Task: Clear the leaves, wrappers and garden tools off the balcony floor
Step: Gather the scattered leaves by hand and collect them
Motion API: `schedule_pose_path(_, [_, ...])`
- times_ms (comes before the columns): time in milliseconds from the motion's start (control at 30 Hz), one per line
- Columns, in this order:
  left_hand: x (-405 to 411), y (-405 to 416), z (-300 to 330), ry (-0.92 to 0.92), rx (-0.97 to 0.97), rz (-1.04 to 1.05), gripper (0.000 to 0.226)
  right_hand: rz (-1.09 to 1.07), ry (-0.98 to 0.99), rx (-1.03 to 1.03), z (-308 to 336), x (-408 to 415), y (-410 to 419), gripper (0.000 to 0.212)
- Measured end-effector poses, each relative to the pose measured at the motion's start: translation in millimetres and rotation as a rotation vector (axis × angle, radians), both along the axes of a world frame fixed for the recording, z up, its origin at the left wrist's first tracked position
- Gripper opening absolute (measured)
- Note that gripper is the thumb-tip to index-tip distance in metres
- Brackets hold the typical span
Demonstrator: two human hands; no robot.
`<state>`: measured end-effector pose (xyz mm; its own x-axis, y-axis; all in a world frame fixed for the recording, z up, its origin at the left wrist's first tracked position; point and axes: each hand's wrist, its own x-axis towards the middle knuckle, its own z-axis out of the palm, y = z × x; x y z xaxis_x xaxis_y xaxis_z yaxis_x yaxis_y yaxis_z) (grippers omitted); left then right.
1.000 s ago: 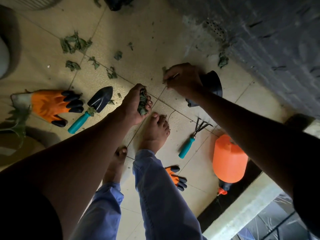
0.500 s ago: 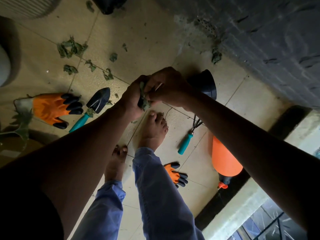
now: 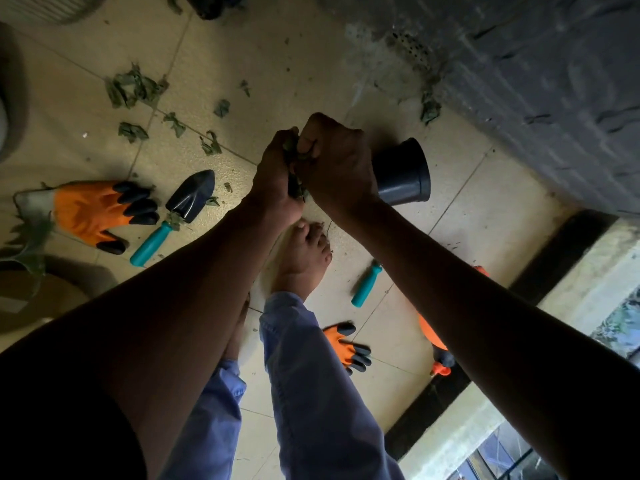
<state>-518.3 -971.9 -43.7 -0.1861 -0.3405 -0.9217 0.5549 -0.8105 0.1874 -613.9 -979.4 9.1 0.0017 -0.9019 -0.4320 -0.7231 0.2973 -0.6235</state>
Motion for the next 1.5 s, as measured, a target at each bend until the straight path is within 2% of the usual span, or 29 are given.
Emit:
schedule_pose_path(67, [-3.4,-2.7,0.6,0.031,0.045,0.043,0.036,0.021,0.026,-0.048,1.5,1.2,5.7,0.004])
schedule_pose_path(167, [-5.8,-9.9,3.4,0.129,0.035,0.088,0.041,0.13,0.097,-0.121,3.1,-1.9,13.6,0.018])
schedule_pose_path(267, [-7.6,-16.6,3.8,0.17,0.014,0.086,0.063,0.235,0.198,-0.133,-1.0,-8.5,21.8,0.025])
schedule_pose_path(433, [-15.3,-20.4,2.4,-0.018,0.114,0.03,0.04,0.297,0.241,-0.193,-2.9,-20.7,29.0,0.025])
schedule_pose_path(533, [-21.1,-16.5,0.0,-0.038,0.132,0.001,0.042,0.212,0.215,-0.252,-3.0,-23.7,29.0,0.019])
schedule_pose_path(667, [-26.0,-15.4,-1.7,0.031,0.123,0.047,0.042,0.155,0.199,-0.101,-12.2,-30.6,22.4,0.027])
schedule_pose_path(733, [-28.0,-17.3,-4.5,0.019,0.115,0.022,0.043,0.177,0.253,-0.121,-16.3,-36.5,21.6,0.024])
schedule_pose_path(867, [-35.0,-21.2,-8.6,-0.112,0.1,-0.09,0.042,0.255,0.395,-0.176,-16.5,-41.9,20.5,0.025])
schedule_pose_path(967, [-38.0,-22.4,-13.9,-0.181,0.118,-0.083,0.036,0.308,0.304,-0.196,-17.0,-45.9,18.3,0.037])
schedule_pose_path(1033, [-40.4,-25.3,-17.0,-0.205,0.121,-0.109,0.031,0.253,0.291,-0.205,-24.0,-57.4,13.4,0.039])
schedule_pose_path(1167, [-49.2,-33.1,-24.4,-0.218,0.124,-0.174,0.026,0.09,0.601,-0.07,-64.3,-100.7,-14.1,0.03])
schedule_pose_path(1267, [-53.9,-37.1,-36.3,-0.189,0.124,-0.177,0.029,0.009,0.699,0.222,-93.9,-136.6,-40.7,0.049])
schedule_pose_path(1333, [-54.0,-39.8,-42.2,-0.171,0.119,-0.169,0.027,0.04,0.721,0.357,-107.8,-155.1,-54.4,0.061])
schedule_pose_path(1400, [-52.6,-41.5,-46.4,-0.164,0.103,-0.169,0.024,0.103,0.72,0.336,-117.0,-166.0,-62.5,0.058])
schedule_pose_path(1500, [-48.5,-40.2,-50.0,-0.153,0.103,-0.165,0.024,0.208,0.782,0.181,-123.9,-171.8,-66.0,0.044])
